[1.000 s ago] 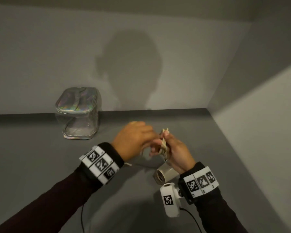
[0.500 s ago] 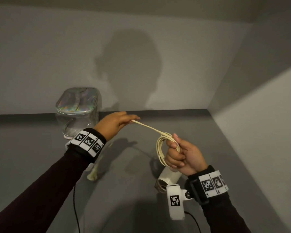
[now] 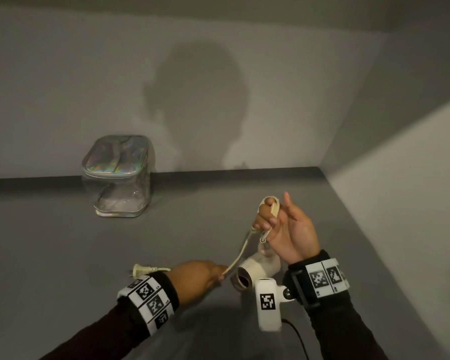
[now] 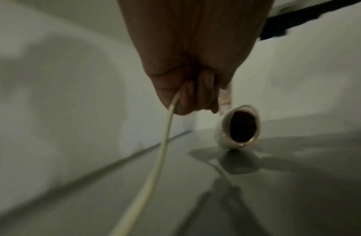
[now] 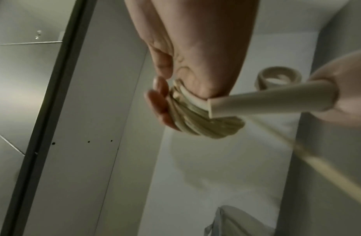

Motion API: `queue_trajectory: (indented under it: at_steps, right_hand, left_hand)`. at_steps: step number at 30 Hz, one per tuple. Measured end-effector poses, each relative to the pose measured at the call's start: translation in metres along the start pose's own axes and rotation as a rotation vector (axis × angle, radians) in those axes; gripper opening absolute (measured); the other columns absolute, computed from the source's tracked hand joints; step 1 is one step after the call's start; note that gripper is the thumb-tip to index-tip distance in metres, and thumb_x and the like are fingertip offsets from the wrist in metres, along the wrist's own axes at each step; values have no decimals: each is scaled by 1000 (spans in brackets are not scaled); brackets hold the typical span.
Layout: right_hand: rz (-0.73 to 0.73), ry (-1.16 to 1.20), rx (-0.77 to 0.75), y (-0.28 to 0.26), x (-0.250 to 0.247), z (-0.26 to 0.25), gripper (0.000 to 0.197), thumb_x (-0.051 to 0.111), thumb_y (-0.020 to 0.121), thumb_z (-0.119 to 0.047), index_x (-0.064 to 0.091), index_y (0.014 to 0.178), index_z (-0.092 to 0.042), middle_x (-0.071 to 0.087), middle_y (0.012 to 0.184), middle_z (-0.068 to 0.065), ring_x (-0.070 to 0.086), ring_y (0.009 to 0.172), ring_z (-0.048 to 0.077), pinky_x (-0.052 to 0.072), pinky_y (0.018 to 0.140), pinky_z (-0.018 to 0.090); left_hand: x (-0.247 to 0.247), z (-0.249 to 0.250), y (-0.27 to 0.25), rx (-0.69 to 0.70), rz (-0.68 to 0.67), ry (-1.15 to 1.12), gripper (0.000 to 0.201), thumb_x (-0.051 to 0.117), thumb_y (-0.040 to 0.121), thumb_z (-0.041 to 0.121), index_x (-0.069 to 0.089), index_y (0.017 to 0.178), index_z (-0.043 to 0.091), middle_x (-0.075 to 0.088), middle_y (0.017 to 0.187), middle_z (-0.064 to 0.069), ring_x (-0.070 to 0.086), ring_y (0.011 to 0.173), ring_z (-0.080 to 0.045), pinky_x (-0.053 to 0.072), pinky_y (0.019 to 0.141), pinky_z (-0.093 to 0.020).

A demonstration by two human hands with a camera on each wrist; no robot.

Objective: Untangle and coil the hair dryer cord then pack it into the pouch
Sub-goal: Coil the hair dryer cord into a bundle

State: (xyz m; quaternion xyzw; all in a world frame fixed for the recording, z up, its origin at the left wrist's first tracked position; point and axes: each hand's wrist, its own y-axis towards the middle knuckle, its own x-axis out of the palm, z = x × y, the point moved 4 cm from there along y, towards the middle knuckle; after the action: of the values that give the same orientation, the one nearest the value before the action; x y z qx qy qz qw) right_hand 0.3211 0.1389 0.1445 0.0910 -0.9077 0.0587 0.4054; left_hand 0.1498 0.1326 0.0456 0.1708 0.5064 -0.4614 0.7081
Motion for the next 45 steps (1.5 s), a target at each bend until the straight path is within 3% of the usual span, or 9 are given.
queue_trajectory:
  at_steps: [3, 10, 17, 23, 27, 30, 34, 38, 45]
  right_hand:
    - [66, -57, -18, 8, 6, 10, 43, 31, 87, -53, 48, 77, -15, 42, 53, -1, 45, 51, 15, 42, 57, 26]
    - [29, -293, 1, 6, 29, 23, 53, 31, 80, -65, 46, 81, -14, 44, 62, 6, 45, 60, 19, 42, 64, 31]
    - [-127, -575, 217, -4, 38, 46, 37, 37, 86, -51, 52, 80, -17, 36, 47, -2, 35, 39, 11, 31, 44, 22]
    - [-273, -133, 407, -15, 22, 34, 40, 45, 86, -51, 44, 68, -15, 22, 37, -6, 18, 28, 12, 20, 36, 24]
    - [-310, 10, 334, -17, 16, 21, 46, 37, 89, -53, 44, 70, -12, 23, 38, -4, 19, 30, 13, 22, 37, 25]
    - [-311, 145, 275, -11, 16, 11, 50, 33, 89, -55, 45, 74, -9, 26, 40, -2, 23, 32, 15, 28, 42, 25]
    - [-178, 54, 153, -2, 18, 8, 48, 45, 82, -58, 45, 74, -11, 22, 43, -3, 23, 37, 14, 34, 45, 24]
    - [-59, -35, 49, 10, 24, 8, 48, 71, 65, -54, 48, 78, -14, 37, 52, -3, 41, 48, 13, 42, 57, 25]
    - [-128, -745, 30, 10, 23, -2, 82, 81, 42, -9, 32, 106, -19, 44, 74, 1, 50, 69, 10, 46, 67, 20]
  left_hand:
    - [-26, 33, -5, 162, -44, 175, 28, 36, 95, 29, 52, 112, 14, 60, 110, -17, 58, 97, -33, 46, 83, -39]
    - [-136, 61, -29, 299, 476, 427, 19, 41, 83, 40, 54, 80, 26, 62, 65, 7, 58, 54, -9, 38, 41, -16]
    - [-153, 25, 5, 121, 383, -33, 34, 55, 73, 44, 62, 69, 10, 47, 62, 5, 45, 59, -12, 28, 55, -20]
    - [-160, -20, 12, -56, 493, -383, 37, 56, 62, 58, 59, 55, 22, 57, 55, 3, 48, 58, -12, 36, 59, -22]
    - [-138, -37, 9, -94, 480, -515, 19, 60, 81, 32, 67, 63, 30, 62, 59, 28, 53, 60, 4, 38, 62, -9]
    - [-92, -36, 12, -188, 397, -576, 27, 46, 93, 21, 63, 76, 32, 50, 55, 10, 47, 52, 4, 42, 63, -20]
    - [-40, -6, 10, -249, 177, -526, 23, 32, 93, 31, 54, 100, 33, 50, 66, 4, 54, 67, -9, 49, 74, -32]
    - [-26, 42, 12, -178, 29, -215, 28, 32, 94, 24, 40, 118, 11, 61, 113, -16, 57, 101, -30, 45, 91, -39]
    - [-122, 74, -10, -96, 186, 389, 19, 41, 91, 18, 56, 98, 10, 65, 99, -14, 60, 88, -33, 42, 72, -39]
